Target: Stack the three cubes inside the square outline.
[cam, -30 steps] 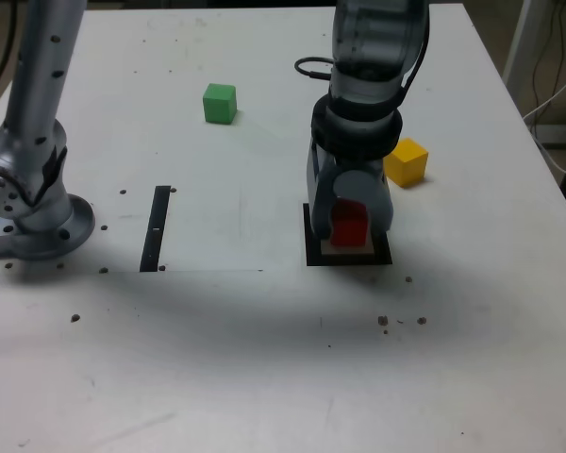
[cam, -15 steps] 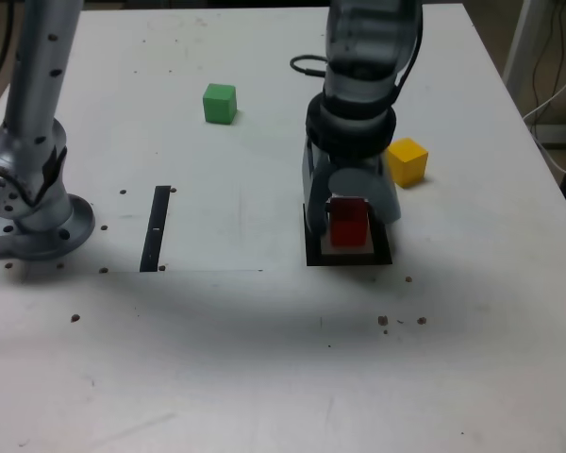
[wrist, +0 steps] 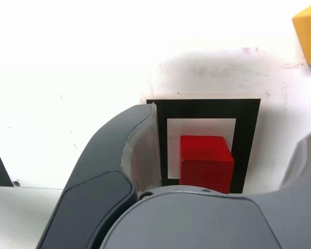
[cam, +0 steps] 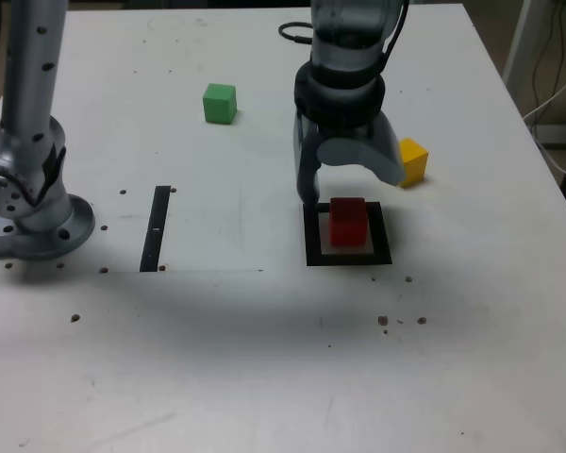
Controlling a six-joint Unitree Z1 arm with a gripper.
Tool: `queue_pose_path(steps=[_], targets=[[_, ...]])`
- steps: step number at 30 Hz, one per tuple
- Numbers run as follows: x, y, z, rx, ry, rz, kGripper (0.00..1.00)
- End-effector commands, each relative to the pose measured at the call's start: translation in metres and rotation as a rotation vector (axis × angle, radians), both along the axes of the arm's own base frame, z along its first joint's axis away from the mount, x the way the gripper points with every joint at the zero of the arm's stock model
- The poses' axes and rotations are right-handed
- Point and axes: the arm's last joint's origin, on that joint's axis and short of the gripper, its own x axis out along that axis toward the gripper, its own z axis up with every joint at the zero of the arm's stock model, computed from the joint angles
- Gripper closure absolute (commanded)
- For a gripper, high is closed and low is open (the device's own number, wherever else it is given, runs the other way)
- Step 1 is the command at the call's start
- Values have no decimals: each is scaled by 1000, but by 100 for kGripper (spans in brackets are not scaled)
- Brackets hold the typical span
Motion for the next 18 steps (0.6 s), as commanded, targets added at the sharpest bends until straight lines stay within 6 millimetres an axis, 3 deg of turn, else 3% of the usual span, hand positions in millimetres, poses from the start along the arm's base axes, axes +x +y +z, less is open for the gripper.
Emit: queue_pose_path(steps=[1,9,18], targets=[[2,4,5,1,-13,-5,1],[18,20,6,-1,-9,-29,1],[49,43,3,-13,22,-53,1]])
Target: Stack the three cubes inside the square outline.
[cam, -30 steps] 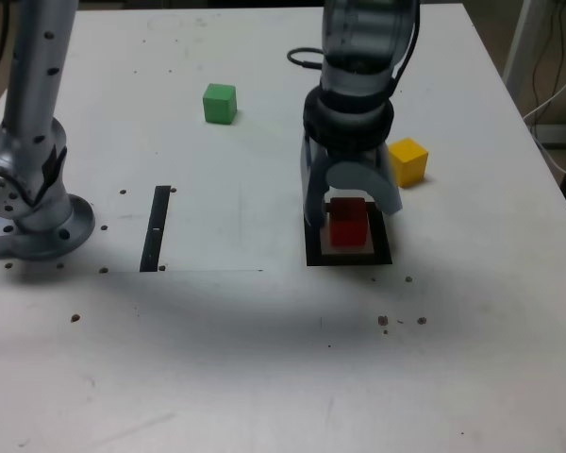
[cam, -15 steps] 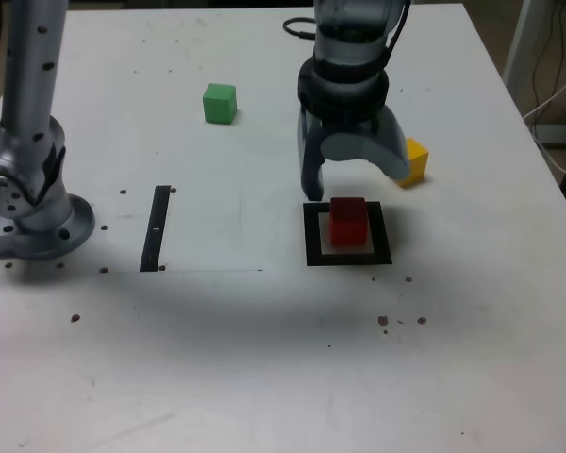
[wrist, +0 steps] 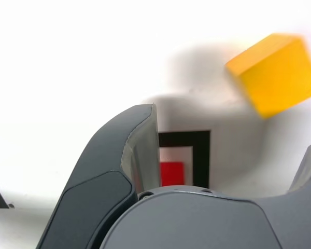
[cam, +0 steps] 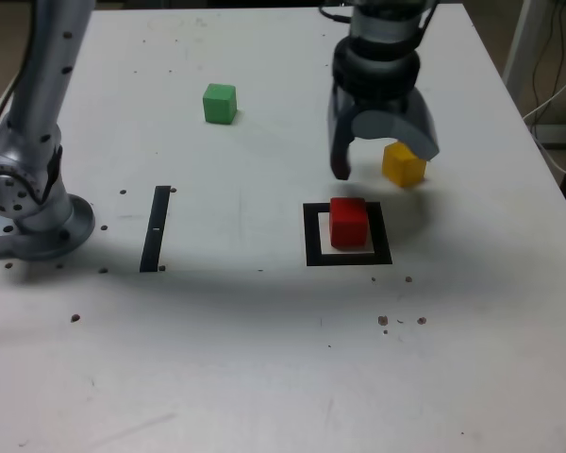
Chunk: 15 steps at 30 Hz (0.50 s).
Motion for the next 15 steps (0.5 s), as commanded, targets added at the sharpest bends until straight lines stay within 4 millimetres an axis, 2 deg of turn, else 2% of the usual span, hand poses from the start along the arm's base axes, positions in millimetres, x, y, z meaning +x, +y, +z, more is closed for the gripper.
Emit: queue_pose_path(steps=[1,9,15], targets=[[8,6,-2,-5,7,-4,1],[34,28,-2,-16,19,-25,1],[41,47,-1,-20,20,-21,1]])
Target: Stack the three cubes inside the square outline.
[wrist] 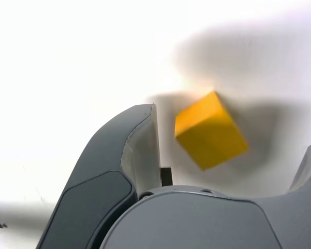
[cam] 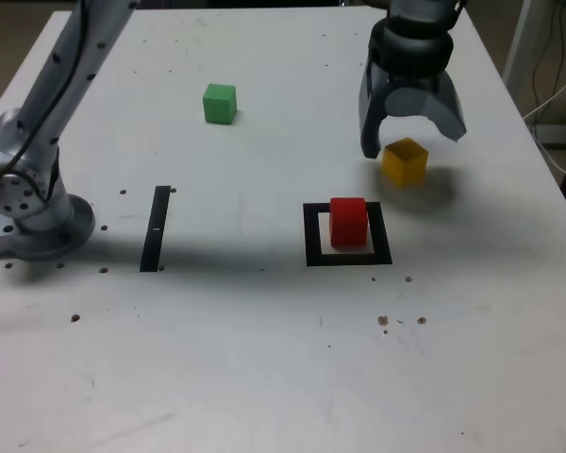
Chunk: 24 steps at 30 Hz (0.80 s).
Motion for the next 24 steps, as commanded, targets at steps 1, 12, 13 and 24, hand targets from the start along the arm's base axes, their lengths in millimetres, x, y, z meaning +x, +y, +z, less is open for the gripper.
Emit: queue_pose_path(steps=[1,12,13,24], targets=[[1,5,0,-3,4,-5,1],[-4,11,6,-12,38,-243,0],[-4,11,7,-15,43,-287,0],[-1,15,7,-79,71,-698,1]])
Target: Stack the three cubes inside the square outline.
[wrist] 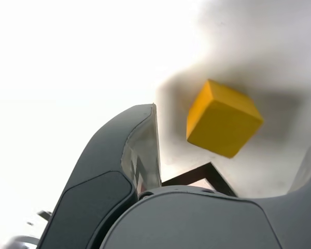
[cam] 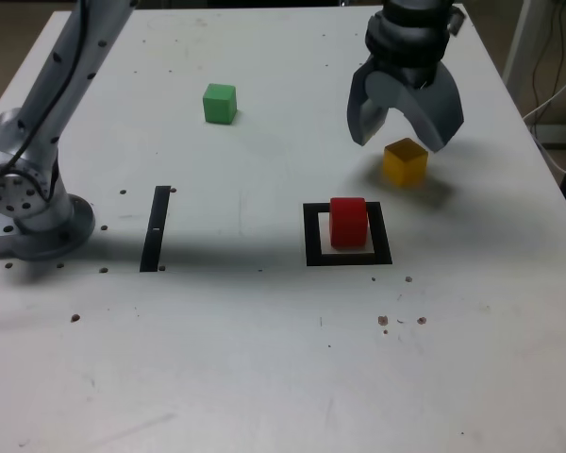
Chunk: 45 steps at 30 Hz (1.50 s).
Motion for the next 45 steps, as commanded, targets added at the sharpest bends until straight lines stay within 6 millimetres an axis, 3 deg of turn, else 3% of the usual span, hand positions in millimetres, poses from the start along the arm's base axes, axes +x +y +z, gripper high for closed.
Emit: queue_pose_path(steps=[1,18,28,33,41,45], targets=[[2,2,2,-13,3,-114,1],[20,7,-19,-26,31,-134,3],[26,7,-36,-40,59,-94,10],[27,5,-39,-33,62,-78,23],[28,-1,-36,-14,57,-76,61],[28,-2,-36,-12,59,-78,67]])
